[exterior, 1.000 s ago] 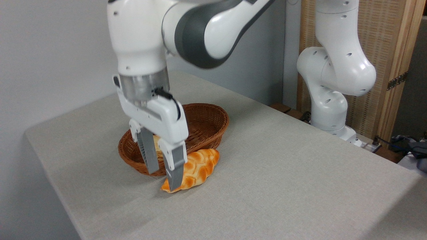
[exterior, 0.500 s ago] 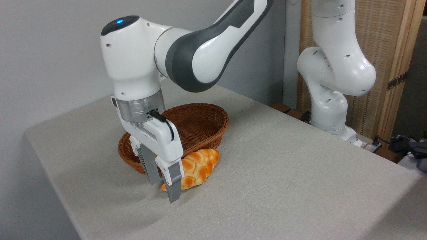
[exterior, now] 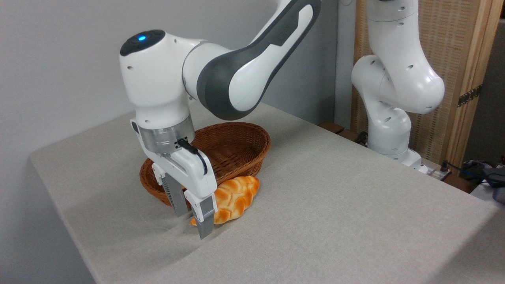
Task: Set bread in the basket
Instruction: 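Close the gripper on the braided loaf's end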
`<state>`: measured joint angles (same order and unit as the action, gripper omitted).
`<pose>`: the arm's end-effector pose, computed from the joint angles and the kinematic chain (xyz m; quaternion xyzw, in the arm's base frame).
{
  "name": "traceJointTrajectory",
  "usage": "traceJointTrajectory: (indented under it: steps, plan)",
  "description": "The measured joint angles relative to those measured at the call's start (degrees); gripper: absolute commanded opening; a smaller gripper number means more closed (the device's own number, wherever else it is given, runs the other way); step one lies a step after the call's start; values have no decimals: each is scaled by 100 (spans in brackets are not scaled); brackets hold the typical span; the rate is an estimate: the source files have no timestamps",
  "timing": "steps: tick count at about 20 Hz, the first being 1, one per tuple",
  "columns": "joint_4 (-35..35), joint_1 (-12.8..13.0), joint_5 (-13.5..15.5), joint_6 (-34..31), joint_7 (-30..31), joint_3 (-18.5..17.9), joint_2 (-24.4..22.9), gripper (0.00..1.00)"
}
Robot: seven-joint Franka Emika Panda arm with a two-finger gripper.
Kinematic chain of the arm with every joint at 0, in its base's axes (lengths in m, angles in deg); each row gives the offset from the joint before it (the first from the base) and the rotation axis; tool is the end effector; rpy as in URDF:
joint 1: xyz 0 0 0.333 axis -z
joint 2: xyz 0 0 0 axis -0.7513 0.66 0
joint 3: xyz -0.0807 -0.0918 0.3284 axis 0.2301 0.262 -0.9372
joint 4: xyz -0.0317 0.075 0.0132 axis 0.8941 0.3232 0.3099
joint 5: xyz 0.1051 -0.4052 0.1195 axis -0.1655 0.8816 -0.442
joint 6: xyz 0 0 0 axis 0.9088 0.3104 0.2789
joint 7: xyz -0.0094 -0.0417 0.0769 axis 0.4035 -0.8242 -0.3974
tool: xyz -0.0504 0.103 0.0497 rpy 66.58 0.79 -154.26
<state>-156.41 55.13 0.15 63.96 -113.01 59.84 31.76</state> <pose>0.6596 -0.0455 0.4296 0.9320 -0.3623 0.0096 0.0103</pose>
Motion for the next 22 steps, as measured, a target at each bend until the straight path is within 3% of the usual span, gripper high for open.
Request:
traceJointTrajectory:
  steps: [3,6,7,10,13,22]
  plan:
    - [-114,0,0,0,0,22,48,99]
    - [-140,-4,0,0,0,22,69,63]
    - [-140,-5,0,0,0,22,69,42]
    - [-140,-6,0,0,-18,22,69,11]
    - [-145,-8,0,-8,-177,22,69,3]
    - [-159,-14,0,-13,-250,22,69,0]
